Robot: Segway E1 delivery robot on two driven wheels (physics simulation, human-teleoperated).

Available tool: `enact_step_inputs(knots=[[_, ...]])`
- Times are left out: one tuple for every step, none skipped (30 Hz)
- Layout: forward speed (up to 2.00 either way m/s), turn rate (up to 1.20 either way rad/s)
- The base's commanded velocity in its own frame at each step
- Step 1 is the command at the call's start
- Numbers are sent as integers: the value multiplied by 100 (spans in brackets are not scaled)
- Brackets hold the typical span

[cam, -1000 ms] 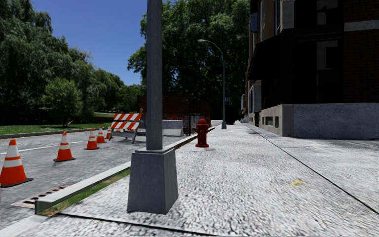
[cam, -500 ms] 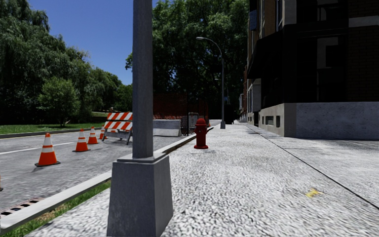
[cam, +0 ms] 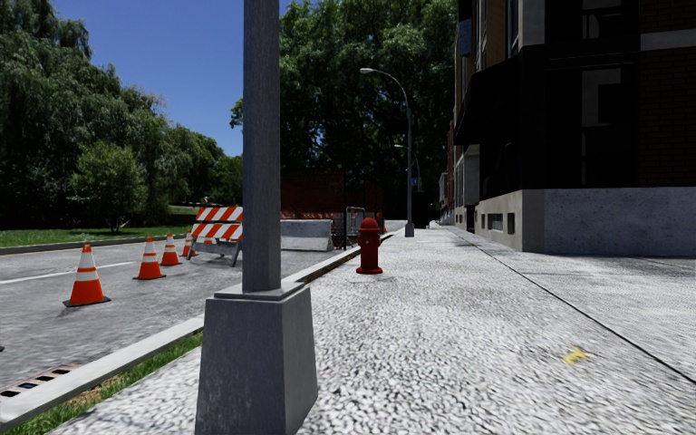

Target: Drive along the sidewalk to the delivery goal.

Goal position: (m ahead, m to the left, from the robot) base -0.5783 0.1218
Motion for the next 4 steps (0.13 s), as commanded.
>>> enact_step_inputs(knots=[[0,0],[0,0],[0,0],[0,0]])
